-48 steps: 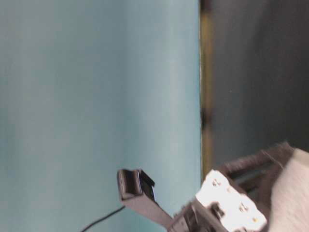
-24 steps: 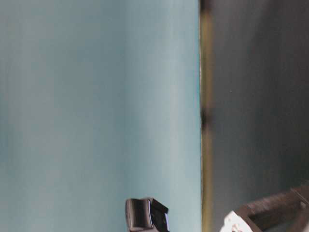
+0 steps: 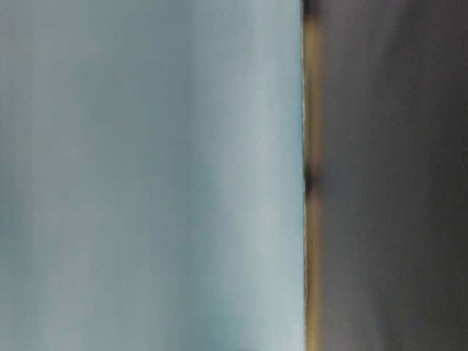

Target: Push the sponge with the left arm to wipe the table.

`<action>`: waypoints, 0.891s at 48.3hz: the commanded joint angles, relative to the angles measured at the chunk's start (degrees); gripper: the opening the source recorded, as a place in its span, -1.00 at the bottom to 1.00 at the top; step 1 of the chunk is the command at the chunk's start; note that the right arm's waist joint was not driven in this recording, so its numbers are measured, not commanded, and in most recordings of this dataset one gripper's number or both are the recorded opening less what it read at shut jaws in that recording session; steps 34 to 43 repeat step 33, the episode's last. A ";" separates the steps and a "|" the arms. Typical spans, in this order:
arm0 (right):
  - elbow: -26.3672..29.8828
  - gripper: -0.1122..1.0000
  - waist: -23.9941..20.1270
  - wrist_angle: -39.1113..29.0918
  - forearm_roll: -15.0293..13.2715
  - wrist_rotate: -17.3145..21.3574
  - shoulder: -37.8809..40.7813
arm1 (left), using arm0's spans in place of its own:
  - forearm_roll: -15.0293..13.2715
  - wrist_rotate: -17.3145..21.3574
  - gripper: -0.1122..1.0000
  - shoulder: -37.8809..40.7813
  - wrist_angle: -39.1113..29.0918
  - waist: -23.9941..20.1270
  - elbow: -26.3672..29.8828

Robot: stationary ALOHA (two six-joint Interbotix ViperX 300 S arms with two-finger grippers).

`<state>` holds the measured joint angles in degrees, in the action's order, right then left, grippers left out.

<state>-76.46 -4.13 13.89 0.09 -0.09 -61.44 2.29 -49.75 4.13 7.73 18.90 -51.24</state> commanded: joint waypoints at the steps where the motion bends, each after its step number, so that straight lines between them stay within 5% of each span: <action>1: 0.35 -0.79 0.00 0.26 0.09 0.44 0.18 | 0.18 -0.53 0.41 -0.88 -1.58 2.55 0.35; 13: 0.35 -0.79 0.00 0.26 0.09 0.35 0.18 | 0.18 -2.99 0.41 -3.87 -2.02 3.60 -0.79; 33: 0.35 -0.79 0.00 0.26 0.09 0.44 0.18 | 0.26 3.78 0.41 -13.10 -2.46 -1.14 -1.23; 43: 0.35 -0.79 0.00 0.26 0.09 0.44 0.18 | 0.26 3.78 0.41 -13.10 -2.46 -1.14 -1.23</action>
